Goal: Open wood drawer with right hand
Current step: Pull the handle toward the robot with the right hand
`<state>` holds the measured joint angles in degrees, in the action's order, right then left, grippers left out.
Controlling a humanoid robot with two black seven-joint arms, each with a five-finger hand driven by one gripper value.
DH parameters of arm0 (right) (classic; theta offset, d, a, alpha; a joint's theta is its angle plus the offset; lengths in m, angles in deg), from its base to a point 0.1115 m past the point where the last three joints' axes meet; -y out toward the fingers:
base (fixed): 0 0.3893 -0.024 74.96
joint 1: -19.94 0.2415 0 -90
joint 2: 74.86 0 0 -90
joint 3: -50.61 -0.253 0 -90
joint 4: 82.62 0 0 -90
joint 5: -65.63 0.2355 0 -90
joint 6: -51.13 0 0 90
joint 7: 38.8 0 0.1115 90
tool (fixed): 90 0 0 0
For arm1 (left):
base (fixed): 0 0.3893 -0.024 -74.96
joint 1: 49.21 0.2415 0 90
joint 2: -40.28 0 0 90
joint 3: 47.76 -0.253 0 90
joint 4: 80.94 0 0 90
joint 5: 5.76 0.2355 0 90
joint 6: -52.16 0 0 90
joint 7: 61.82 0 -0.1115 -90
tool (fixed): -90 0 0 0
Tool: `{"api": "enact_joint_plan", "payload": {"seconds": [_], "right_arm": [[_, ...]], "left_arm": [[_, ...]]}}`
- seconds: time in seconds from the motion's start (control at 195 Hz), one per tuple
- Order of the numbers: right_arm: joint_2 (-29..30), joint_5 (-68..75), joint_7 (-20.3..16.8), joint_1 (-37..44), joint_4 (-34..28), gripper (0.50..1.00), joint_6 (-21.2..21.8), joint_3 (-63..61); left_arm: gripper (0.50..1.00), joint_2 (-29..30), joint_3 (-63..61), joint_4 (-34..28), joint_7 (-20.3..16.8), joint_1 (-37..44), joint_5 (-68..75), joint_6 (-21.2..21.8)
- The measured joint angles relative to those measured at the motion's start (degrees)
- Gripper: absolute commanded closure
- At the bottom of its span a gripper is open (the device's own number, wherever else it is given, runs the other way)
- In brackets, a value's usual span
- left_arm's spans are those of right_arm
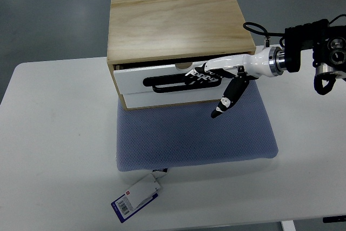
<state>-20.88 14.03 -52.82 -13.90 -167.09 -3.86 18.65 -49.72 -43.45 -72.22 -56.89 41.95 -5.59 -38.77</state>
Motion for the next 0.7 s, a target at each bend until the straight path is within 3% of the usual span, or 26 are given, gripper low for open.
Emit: {"api": "enact_joint_plan", "payload": {"seconds": [0.701], "right_arm": [[-2.17,4.18,-5.73,-0.60,-4.68,0.562,-0.02,0.23]], "left_arm": [[0.500,0.00,0.00,-0.01,0.05,-0.02,0.00,-0.01]]}}
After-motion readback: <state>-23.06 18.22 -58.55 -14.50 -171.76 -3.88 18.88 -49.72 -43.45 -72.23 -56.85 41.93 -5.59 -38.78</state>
